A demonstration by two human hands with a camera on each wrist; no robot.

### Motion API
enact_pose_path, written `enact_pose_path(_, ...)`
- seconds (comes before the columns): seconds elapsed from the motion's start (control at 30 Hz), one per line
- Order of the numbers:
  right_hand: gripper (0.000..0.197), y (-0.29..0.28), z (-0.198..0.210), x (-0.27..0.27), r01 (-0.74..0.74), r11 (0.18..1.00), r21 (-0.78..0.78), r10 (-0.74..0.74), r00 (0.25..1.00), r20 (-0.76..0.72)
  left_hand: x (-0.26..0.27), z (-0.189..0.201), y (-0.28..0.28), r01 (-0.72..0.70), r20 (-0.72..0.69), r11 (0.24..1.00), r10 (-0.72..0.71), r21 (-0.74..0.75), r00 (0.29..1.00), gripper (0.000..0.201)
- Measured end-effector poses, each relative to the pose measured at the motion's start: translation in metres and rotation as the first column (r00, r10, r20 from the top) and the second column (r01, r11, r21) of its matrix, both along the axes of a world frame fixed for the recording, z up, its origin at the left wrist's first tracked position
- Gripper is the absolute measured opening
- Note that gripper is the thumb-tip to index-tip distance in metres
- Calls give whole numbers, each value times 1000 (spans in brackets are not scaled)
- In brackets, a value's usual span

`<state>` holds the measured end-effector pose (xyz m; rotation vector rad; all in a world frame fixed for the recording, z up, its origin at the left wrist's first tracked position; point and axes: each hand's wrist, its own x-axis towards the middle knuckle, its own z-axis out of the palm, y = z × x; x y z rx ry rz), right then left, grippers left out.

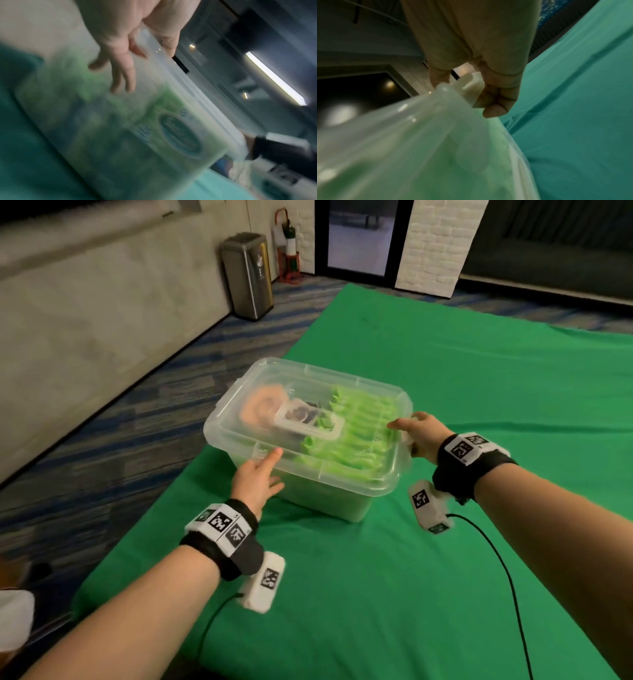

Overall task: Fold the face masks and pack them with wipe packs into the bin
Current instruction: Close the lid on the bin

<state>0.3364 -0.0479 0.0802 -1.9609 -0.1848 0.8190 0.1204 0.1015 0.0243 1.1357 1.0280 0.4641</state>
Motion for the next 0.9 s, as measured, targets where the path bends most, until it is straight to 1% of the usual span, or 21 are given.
enact_pose_path(0.03, 56, 1, -1, -3, 1, 1000, -22, 0, 999, 48, -5, 4, 7, 46, -65, 999, -45, 8, 997, 41)
enact_pose_path(0.07, 62, 2, -2, -6, -13, 998, -63, 20, 994, 109, -10, 8, 17, 61, -128, 998, -59, 16, 990, 45)
enact_pose_path(0.17, 87, 4, -9, -17, -69, 962, -263, 141, 954, 266, -22, 17, 68, -7, -255, 1000, 14, 28, 967, 60)
enact_pose_path(0.2, 91, 4, -11, -21, -69, 952, -298, 160, 943, 292, -24, 22, 83, -23, -278, 998, 37, 54, 960, 64)
enact_pose_path(0.27, 93, 3, -15, -28, -60, 949, -311, 161, 937, 309, -22, 26, 107, -3, -307, 994, 37, 112, 951, 62)
enact_pose_path(0.33, 92, 4, -17, -35, -52, 946, -321, 160, 935, 318, -15, 30, 120, 66, -330, 988, -17, 137, 944, 52)
enact_pose_path(0.37, 90, 4, -17, -38, -44, 943, -331, 158, 932, 325, -10, 31, 126, 106, -347, 985, -54, 133, 936, 51)
enact_pose_path(0.4, 89, 4, -17, -41, -31, 939, -344, 152, 932, 330, -6, 32, 132, 140, -353, 982, -86, 130, 931, 55)
enact_pose_path(0.47, 86, 4, -18, -46, 7, 933, -361, 127, 930, 345, 6, 24, 152, 187, -380, 971, -117, 151, 917, 73)
enact_pose_path(0.57, 83, 7, -19, -52, 83, 922, -378, 68, 926, 371, 22, 5, 187, 314, -453, 923, -187, 223, 872, 72)
enact_pose_path(0.63, 81, 9, -20, -53, 130, 914, -384, 27, 925, 379, 26, 10, 187, 352, -480, 910, -214, 218, 851, 83)
enact_pose_path(0.67, 80, 10, -20, -54, 146, 911, -387, 14, 924, 382, 27, 9, 190, 360, -481, 910, -226, 207, 847, 82)
enact_pose_path(0.73, 76, 12, -19, -54, 168, 902, -396, -1, 922, 388, 28, 15, 184, 388, -489, 902, -256, 190, 834, 67)
enact_pose_path(0.8, 73, 14, -19, -55, 187, 894, -408, -13, 919, 393, 28, 20, 181, 427, -527, 877, -261, 221, 809, 61)
enact_pose_path(0.83, 71, 14, -20, -55, 193, 890, -414, -16, 919, 394, 29, 24, 180, 457, -563, 843, -239, 283, 791, 59)
enact_pose_path(0.9, 69, 15, -20, -55, 195, 888, -416, -18, 920, 392, 33, 29, 178, 515, -605, 745, -190, 424, 773, 50)
